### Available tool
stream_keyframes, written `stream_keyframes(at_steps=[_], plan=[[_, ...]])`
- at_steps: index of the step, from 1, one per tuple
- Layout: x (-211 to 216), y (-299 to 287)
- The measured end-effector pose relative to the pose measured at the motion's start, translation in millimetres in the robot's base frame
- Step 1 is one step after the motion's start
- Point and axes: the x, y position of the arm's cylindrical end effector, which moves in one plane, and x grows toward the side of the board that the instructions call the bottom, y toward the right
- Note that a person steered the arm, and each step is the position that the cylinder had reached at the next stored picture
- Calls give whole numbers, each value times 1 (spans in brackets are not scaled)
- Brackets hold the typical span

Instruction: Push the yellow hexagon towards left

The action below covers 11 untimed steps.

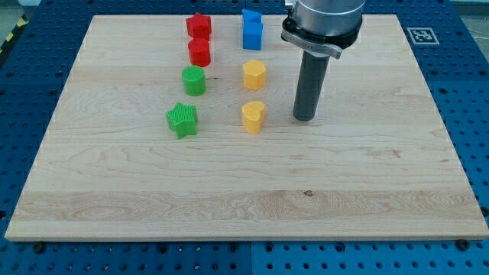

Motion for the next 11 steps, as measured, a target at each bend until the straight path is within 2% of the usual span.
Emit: stream_keyframes(at_steps=[2, 3, 5, 8, 10, 11], plan=[[16, 1], [-3, 1], [26, 1], [-67, -29], [-75, -81], [-84, -80]])
